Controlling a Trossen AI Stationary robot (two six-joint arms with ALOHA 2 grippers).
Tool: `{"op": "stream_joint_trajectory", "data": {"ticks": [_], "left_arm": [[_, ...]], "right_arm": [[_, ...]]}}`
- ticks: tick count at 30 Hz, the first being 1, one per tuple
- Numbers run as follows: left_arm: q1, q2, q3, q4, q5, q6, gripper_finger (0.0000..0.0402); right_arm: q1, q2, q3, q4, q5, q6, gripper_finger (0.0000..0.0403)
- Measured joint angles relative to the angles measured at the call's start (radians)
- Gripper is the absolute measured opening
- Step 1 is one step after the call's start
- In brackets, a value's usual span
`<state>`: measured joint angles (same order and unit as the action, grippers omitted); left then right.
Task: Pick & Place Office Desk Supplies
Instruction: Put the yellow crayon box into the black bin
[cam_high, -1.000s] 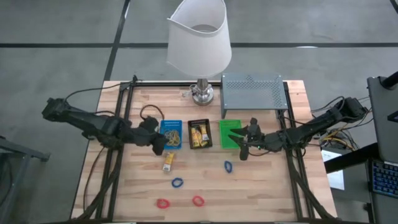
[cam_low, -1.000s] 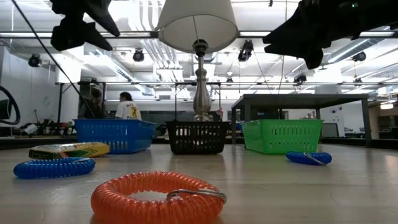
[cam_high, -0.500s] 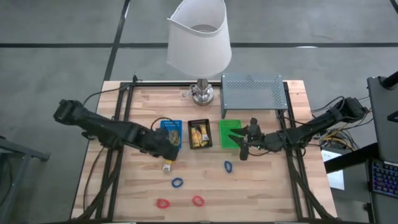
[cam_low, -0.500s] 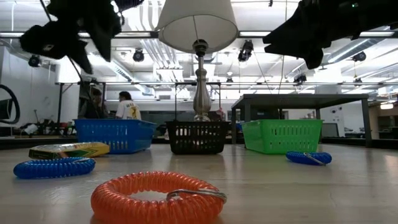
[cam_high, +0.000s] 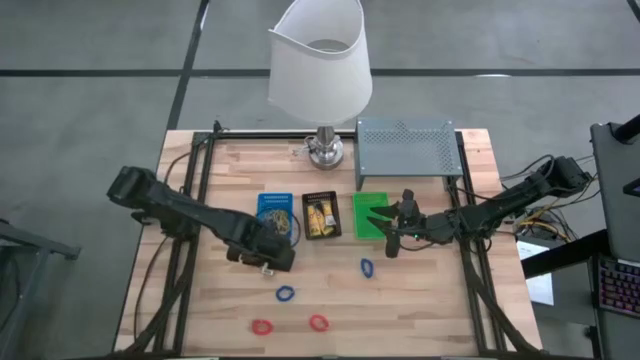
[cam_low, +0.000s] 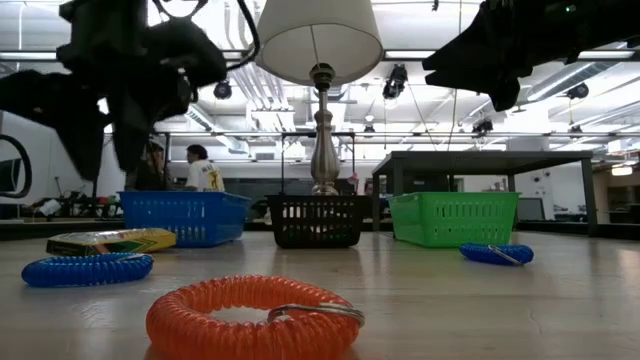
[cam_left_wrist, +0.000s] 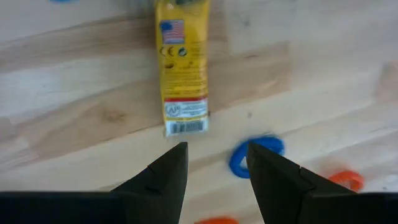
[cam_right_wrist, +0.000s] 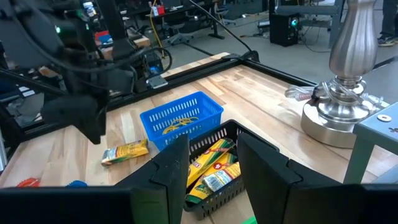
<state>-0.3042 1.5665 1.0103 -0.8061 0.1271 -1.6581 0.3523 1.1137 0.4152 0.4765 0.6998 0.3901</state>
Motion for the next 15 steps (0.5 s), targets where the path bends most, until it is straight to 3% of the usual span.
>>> {"op": "stream_joint_trajectory", "data": {"ticks": [15], "left_arm": [[0.035, 0.074, -0.003, -0.016, -0.022, 0.011, 0.0168]], "right_arm": [[0.0, 0.0, 0.0, 0.0, 0.0, 0.0, 0.0134]]}}
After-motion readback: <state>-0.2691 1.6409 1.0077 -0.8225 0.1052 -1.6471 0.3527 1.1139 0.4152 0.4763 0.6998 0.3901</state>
